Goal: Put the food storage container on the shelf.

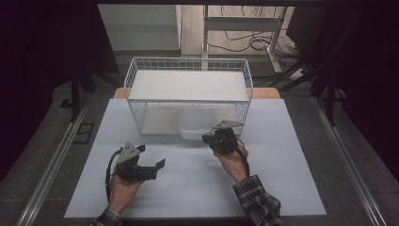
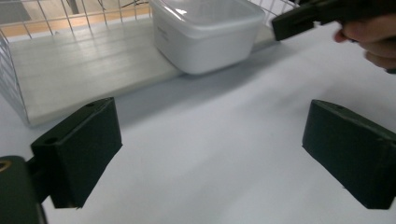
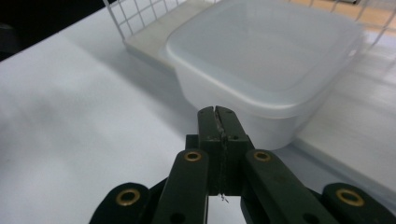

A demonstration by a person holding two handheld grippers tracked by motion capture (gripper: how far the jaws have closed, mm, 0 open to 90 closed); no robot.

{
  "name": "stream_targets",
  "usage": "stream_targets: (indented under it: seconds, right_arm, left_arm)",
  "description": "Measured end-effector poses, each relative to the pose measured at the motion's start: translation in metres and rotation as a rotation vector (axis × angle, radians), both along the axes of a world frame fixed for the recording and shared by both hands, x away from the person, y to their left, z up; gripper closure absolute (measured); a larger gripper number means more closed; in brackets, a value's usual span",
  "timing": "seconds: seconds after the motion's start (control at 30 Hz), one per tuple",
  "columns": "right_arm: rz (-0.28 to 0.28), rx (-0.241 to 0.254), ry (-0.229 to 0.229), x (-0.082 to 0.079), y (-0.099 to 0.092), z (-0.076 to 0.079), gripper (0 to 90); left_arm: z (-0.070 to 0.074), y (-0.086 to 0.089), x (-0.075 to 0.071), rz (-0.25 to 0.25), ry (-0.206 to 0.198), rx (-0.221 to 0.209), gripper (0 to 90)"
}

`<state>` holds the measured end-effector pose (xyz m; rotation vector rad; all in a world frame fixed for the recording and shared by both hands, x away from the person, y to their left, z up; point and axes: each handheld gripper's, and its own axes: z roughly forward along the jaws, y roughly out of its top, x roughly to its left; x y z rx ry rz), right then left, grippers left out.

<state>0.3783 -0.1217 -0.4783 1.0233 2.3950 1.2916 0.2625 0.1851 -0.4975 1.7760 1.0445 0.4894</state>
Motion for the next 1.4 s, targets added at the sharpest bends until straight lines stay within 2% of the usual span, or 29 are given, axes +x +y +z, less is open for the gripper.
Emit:
stream_targets:
  seconds: [0.07, 0.13, 0.17, 0.2, 0.23, 0.3, 0.37, 0.4, 0.47, 0.63, 0.9, 1.4]
  right_arm:
    - [0.0, -0.004, 0.001, 0.0, 0.002, -0.002, 89.4]
    - [0.003, -0.008, 0.011, 0.004, 0.009, -0.009, 89.3]
    - [0.003, -0.008, 0.011, 0.004, 0.009, -0.009, 89.3]
    - [0.004, -0.011, 0.019, 0.007, 0.014, -0.015, 89.3]
    - [0.004, -0.011, 0.019, 0.007, 0.014, -0.015, 89.3]
    - [0.005, -0.026, 0.018, 0.011, 0.02, -0.022, 89.4]
    - [0.003, -0.029, 0.015, 0.013, 0.022, -0.023, 89.4]
    - [-0.004, -0.027, 0.015, 0.016, 0.023, -0.026, 89.3]
    - [-0.01, -0.026, 0.019, 0.018, 0.024, -0.027, 89.3]
    - [-0.02, -0.019, 0.003, 0.025, 0.03, -0.029, 89.3]
    - [-0.042, -0.044, -0.022, 0.036, 0.035, -0.028, 89.3]
    - [-0.08, -0.041, -0.015, 0.057, 0.036, -0.026, 89.4]
  left_arm:
    - [-0.003, 0.0, -0.011, -0.002, -0.009, 0.031, 3.3]
    - [-0.008, -0.001, -0.024, 0.006, -0.024, 0.096, 2.8]
    - [-0.008, -0.001, -0.024, 0.006, -0.024, 0.096, 2.8]
    - [-0.012, -0.001, -0.033, 0.01, -0.042, 0.134, 2.8]
    - [-0.012, -0.001, -0.033, 0.01, -0.042, 0.134, 2.8]
    - [-0.015, 0.002, -0.042, 0.004, -0.059, 0.163, 3.3]
    - [-0.015, 0.003, -0.044, 0.0, -0.063, 0.159, 3.6]
    - [-0.016, 0.006, -0.045, -0.004, -0.054, 0.135, 4.0]
    - [-0.017, 0.006, -0.045, -0.008, -0.049, 0.127, 4.3]
    - [-0.018, 0.007, -0.044, -0.009, -0.055, 0.128, 4.5]
    - [-0.019, 0.008, -0.044, -0.021, -0.072, 0.118, 4.5]
    - [-0.02, 0.009, -0.042, -0.032, -0.071, 0.104, 4.5]
